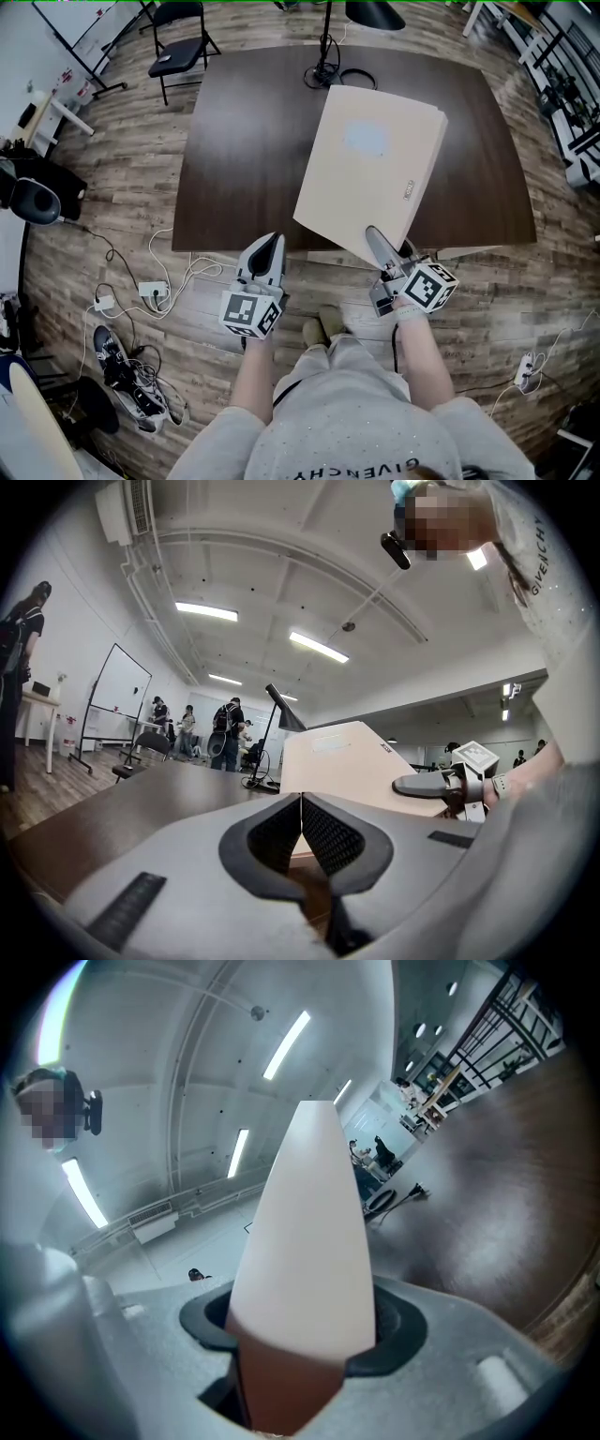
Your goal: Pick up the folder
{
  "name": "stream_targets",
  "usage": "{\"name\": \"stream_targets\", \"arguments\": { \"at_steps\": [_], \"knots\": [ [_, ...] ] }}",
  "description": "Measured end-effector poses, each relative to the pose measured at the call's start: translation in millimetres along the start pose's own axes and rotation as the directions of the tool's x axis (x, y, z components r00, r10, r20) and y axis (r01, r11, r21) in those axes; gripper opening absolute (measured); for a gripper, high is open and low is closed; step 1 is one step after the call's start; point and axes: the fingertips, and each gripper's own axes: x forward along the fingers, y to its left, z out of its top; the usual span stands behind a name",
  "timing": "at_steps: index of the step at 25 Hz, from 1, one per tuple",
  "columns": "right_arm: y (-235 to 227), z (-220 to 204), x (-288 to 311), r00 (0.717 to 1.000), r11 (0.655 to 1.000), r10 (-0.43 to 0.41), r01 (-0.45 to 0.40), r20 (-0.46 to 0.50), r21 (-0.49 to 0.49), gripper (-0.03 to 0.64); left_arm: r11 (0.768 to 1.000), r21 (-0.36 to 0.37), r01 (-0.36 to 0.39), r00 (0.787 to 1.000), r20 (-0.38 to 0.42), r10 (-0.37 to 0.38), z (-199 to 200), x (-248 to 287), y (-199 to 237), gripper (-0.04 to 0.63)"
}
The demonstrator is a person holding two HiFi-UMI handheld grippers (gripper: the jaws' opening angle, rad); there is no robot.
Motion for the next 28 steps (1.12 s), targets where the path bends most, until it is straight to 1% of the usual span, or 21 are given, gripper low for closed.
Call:
{"name": "stream_targets", "arguments": {
  "at_steps": [7,20,28],
  "knots": [
    [4,15,-1,1.000,0.998,-0.012,0.013,0.026,-0.056,0.270,1.000,0.008,-0.004,1.000,0.012,0.004,11,2,2,0.000],
    [18,39,-11,0.998,0.994,-0.006,0.013,0.065,-0.108,0.270,1.000,0.022,-0.012,0.999,0.044,0.011,33,0,-2,0.000],
    [28,52,-17,0.997,0.985,-0.003,0.016,0.073,-0.175,0.270,1.000,0.024,-0.018,0.998,0.066,0.016,47,-1,-6,0.000]
  ]
}}
